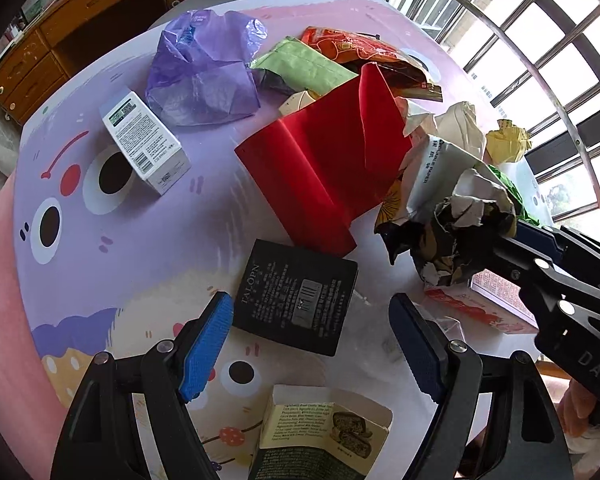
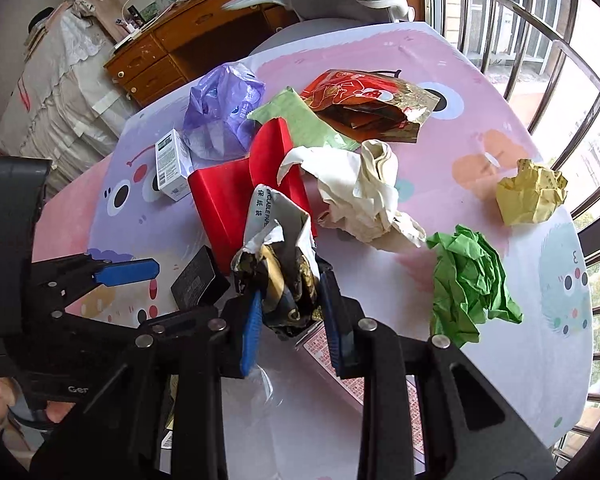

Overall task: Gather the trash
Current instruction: 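Grasp the black-and-gold wrapper with the right tool while the left tool grasps the black card, then lift the wrapper and black card and carry both toward the bin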

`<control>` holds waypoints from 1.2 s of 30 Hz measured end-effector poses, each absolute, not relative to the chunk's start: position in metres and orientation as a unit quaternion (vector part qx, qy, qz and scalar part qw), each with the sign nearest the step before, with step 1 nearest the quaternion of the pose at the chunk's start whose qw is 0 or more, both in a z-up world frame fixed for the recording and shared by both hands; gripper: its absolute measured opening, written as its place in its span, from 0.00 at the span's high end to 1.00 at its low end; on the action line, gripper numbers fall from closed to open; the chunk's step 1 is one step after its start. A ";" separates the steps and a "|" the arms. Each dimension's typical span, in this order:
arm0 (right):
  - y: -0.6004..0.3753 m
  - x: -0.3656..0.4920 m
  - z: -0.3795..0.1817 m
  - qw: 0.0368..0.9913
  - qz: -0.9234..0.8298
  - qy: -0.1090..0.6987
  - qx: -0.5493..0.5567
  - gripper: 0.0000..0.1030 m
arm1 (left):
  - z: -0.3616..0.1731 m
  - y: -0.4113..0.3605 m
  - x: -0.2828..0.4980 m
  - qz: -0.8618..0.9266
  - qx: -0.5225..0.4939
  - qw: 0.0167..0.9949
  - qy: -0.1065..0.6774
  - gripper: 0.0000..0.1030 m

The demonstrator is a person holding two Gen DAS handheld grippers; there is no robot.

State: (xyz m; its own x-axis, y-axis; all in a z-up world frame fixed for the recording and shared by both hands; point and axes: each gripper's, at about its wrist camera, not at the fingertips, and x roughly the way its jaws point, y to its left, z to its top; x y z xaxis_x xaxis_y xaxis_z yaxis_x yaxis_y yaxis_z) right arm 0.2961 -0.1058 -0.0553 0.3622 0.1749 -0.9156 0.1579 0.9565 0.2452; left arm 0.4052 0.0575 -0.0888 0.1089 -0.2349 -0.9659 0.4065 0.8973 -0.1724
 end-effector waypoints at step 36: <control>-0.101 0.230 0.006 0.829 0.050 0.530 0.173 0.76 | -0.036 0.120 0.373 -0.160 -0.048 0.778 0.606 0.26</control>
State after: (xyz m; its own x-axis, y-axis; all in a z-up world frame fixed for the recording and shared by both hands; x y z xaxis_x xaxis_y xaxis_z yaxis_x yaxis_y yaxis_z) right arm 0.2298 -0.1011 0.0057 0.4327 0.2659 -0.8614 0.1006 0.9353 0.3392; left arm 0.3727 0.1197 -0.0362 0.2139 -0.3071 -0.9273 0.1897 0.9443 -0.2690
